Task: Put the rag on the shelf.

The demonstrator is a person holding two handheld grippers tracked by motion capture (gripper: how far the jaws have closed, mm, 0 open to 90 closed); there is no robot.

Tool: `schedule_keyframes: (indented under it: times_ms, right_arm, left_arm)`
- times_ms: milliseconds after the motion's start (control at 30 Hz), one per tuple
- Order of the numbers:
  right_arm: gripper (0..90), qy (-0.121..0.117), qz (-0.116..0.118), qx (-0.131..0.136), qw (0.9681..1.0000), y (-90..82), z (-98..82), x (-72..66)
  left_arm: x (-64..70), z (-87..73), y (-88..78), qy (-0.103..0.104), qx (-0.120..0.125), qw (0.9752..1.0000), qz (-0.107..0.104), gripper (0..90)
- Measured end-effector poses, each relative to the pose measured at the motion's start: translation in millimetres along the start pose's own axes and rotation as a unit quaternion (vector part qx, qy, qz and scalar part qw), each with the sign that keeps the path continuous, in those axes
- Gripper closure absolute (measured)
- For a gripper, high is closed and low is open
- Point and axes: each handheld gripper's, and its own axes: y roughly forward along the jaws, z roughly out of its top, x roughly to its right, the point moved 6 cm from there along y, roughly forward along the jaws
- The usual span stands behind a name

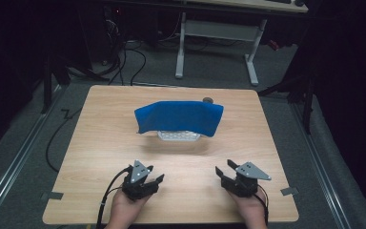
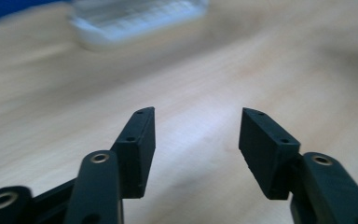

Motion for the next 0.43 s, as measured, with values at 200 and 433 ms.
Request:
schedule_keyframes:
  times_ms: [200, 433]
  right_arm:
    - [44.0, -0.037, -0.002, -0.001, 0.9993, 6.8, -0.4, 3.0]
    - [43.9, -0.023, -0.006, -0.008, 0.9997, 9.4, -4.8, 8.8]
  left_arm:
    - [-16.0, -6.8, 4.4, -0.023, -0.014, 0.9996, -0.003, 43.4]
    - [-23.7, -9.4, 4.6, -0.036, -0.015, 0.9992, 0.001, 42.6]
